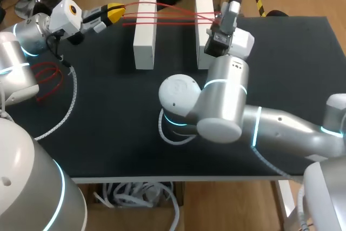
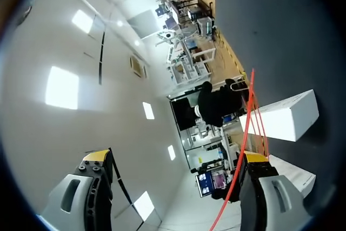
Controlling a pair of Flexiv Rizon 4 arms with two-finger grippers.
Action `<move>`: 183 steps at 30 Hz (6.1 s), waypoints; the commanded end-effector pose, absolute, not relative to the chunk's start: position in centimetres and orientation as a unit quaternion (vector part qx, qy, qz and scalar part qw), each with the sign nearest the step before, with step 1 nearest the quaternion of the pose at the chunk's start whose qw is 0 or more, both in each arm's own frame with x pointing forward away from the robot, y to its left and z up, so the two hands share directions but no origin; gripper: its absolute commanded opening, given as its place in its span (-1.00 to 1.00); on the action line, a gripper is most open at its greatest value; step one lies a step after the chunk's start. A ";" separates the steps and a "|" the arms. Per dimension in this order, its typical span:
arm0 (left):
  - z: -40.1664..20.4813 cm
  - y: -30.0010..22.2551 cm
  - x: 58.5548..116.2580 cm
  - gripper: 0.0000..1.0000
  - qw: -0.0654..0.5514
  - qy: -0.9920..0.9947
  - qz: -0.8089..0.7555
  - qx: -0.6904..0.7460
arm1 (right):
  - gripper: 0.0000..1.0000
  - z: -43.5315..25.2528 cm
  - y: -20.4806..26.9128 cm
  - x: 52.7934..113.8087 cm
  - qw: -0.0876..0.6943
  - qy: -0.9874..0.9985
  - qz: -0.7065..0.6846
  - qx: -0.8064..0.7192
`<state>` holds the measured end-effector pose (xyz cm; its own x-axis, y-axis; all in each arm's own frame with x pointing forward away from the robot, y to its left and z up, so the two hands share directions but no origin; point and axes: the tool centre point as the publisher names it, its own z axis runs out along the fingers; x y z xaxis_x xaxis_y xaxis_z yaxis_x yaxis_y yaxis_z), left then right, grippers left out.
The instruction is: Grab the tape and strap the tape.
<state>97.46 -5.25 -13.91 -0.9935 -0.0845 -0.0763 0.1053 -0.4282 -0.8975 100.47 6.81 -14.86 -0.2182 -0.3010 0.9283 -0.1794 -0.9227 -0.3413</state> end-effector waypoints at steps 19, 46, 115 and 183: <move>-14.0 -5.3 97.5 -1.00 0.057 0.531 -0.846 0.011 | 1.00 -14.9 6.1 100.3 0.037 0.165 -0.743 -0.647; -14.0 -5.3 97.5 -1.00 0.057 0.531 -0.846 0.011 | 1.00 -15.0 5.5 100.5 0.059 0.122 -0.745 -0.653; -14.0 -5.3 97.5 -1.00 0.057 0.531 -0.846 0.011 | -1.00 -15.3 6.3 99.5 0.005 0.118 -0.730 -0.673; -9.5 -6.0 97.6 -1.00 -0.004 0.928 -0.369 0.050 | -1.00 -15.3 6.3 99.5 0.005 0.118 -0.730 -0.673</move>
<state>96.78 -6.17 -10.23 -0.9963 0.0578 -0.0630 0.0845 0.5501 -0.8308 99.48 6.29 -15.53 -0.0986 -0.1681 0.9808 -0.1475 -0.9723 -0.1814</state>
